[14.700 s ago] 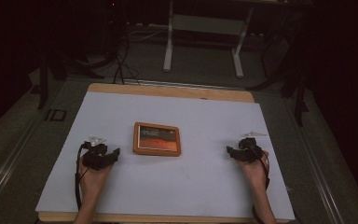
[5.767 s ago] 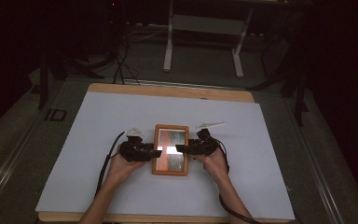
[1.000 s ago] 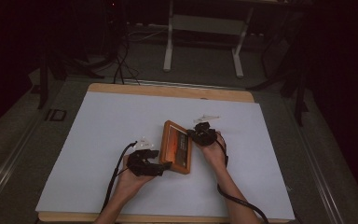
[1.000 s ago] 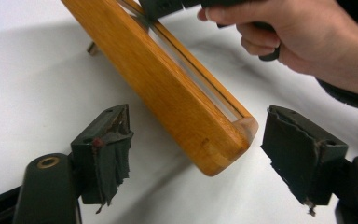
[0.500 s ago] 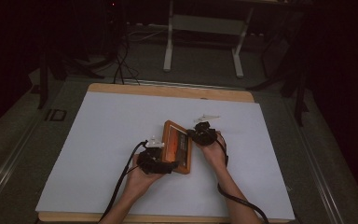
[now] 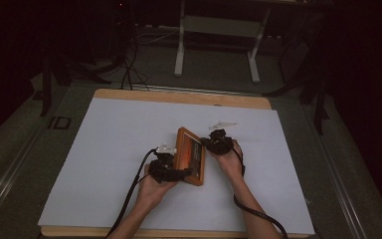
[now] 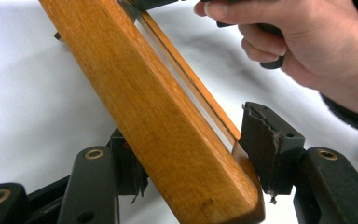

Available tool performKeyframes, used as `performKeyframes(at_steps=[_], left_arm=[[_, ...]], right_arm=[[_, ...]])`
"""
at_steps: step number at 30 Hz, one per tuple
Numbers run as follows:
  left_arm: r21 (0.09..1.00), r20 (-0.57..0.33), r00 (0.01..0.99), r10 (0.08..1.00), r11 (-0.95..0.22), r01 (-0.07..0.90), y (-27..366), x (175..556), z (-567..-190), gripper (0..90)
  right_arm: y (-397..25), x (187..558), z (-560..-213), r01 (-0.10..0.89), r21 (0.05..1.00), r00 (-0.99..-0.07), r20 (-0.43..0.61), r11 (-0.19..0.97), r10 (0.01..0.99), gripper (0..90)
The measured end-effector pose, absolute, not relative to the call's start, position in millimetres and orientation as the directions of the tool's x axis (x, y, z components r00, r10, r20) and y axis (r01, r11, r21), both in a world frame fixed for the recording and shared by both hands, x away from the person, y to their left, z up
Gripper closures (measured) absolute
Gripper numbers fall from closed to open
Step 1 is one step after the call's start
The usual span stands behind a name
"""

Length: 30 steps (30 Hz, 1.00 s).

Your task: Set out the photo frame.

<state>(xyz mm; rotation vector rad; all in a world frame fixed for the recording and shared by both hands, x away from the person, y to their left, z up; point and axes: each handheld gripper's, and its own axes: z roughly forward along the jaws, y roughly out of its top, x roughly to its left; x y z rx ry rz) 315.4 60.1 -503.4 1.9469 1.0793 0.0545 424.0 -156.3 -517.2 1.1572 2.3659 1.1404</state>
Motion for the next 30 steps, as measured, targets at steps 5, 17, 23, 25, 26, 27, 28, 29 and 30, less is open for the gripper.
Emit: performKeyframes(at_steps=[5,17,23,25,26,27,28,29,30], left_arm=[[0.717,-0.335,0.623,0.707,-0.238,0.655,57,317,-499,49.0],[0.747,-0.313,0.636,0.705,-0.231,0.623,51,316,-492,60.4],[0.755,-0.303,0.649,0.698,-0.240,0.611,47,318,-487,66.2],[0.753,-0.304,0.648,0.698,-0.241,0.613,46,318,-485,66.8],[0.753,-0.305,0.648,0.697,-0.240,0.613,46,318,-484,67.4],[0.757,-0.302,0.653,0.694,-0.242,0.607,47,318,-482,68.1],[0.759,-0.298,0.655,0.694,-0.243,0.604,47,318,-481,68.5],[0.760,-0.299,0.655,0.694,-0.242,0.603,48,318,-480,68.5],[0.760,-0.302,0.654,0.694,-0.240,0.605,49,318,-479,68.6]], right_arm=[[-167,423,-514,0.546,0.753,-0.634,0.084,0.367,0.769,90.0],[-200,406,-500,0.506,0.758,-0.671,0.045,0.412,0.741,86.6],[-208,396,-495,0.475,0.758,-0.702,0.021,0.446,0.712,86.3],[-211,393,-494,0.470,0.761,-0.706,0.020,0.447,0.708,86.3],[-212,392,-493,0.466,0.763,-0.708,0.018,0.448,0.706,86.3],[-213,391,-492,0.462,0.765,-0.711,0.018,0.448,0.703,86.2],[-216,388,-489,0.452,0.768,-0.716,0.009,0.454,0.698,85.3],[-216,388,-489,0.452,0.768,-0.716,0.009,0.454,0.698,85.3],[-217,386,-488,0.448,0.768,-0.719,0.006,0.457,0.695,84.2]])
